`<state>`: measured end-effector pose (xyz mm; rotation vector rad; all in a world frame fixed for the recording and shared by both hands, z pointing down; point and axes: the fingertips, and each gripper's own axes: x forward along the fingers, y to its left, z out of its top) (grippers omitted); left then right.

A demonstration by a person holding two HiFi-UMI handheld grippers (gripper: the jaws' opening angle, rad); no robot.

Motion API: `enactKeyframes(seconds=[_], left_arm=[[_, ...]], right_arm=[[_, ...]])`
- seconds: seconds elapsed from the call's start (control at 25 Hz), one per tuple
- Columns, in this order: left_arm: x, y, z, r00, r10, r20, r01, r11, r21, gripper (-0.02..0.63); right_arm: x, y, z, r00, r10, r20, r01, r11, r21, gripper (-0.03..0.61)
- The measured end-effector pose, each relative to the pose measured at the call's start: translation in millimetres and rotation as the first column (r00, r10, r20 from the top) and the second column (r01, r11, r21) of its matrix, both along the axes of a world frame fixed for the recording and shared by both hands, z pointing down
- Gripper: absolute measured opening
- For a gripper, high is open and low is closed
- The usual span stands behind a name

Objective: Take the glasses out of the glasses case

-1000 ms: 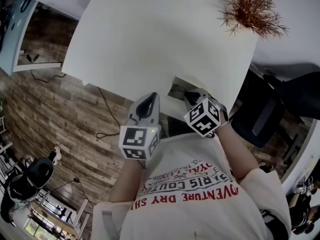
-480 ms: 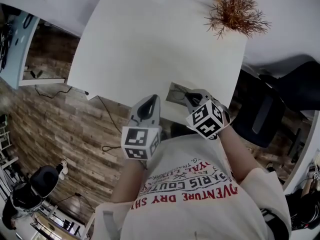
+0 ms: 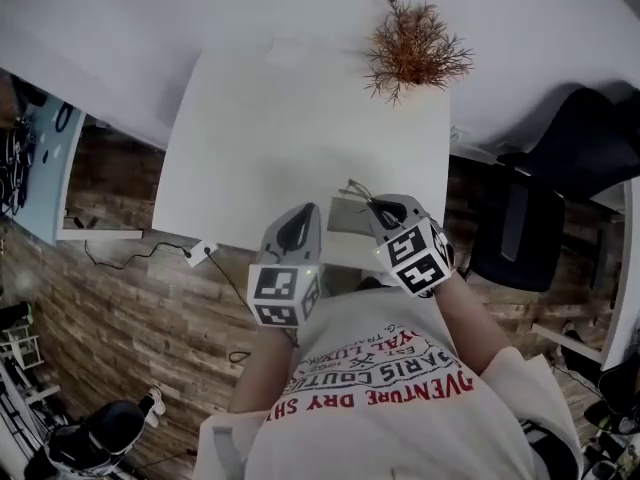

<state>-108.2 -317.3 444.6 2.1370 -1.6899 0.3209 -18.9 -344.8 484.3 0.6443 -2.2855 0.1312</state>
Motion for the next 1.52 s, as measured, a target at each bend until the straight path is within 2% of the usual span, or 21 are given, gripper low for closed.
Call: enactKeyframes(seconds=[0.2,0.4,0.68,0.8,0.92,1.16,1.52], left_arm=[[16.0,-8.8,-32.7,0.997,0.078,0.024,-0.08,0.994,0.076,-0.003],[38.9,-11.9,-59.6,0.986,0.159,0.048,-0.164,0.976,0.14,-0.003],[60.2,-12.1,-91.0,0.968,0.233,0.096,-0.249,0.941,0.229,-0.003],[64.7,-9.0,-100.7,0.964,0.244,0.105,-0.263,0.929,0.259,-0.003],[68.1,-6.5,-104.1,0.962,0.254,0.103,-0.273,0.923,0.27,-0.003],[67.1,2.1,-102.3,0.963,0.258,0.084,-0.271,0.927,0.259,-0.003],[67.9,12.5,-102.3,0.962,0.261,0.083,-0.273,0.927,0.257,-0.003]], right_arm=[[16.7,2.6,-40.1,0.987,0.112,0.114,-0.116,0.993,0.031,0.026],[38.0,3.8,-77.9,0.954,0.217,0.208,-0.242,0.965,0.101,0.026],[69.4,3.5,-109.7,0.848,0.38,0.369,-0.446,0.888,0.111,0.026],[79.6,8.9,-117.7,0.806,0.413,0.424,-0.495,0.863,0.101,0.026],[86.7,12.7,-124.6,0.778,0.428,0.46,-0.529,0.841,0.112,0.026],[90.2,22.5,-126.3,0.762,0.442,0.473,-0.556,0.821,0.127,0.026],[85.2,38.9,-123.9,0.782,0.415,0.464,-0.533,0.832,0.153,0.025]])
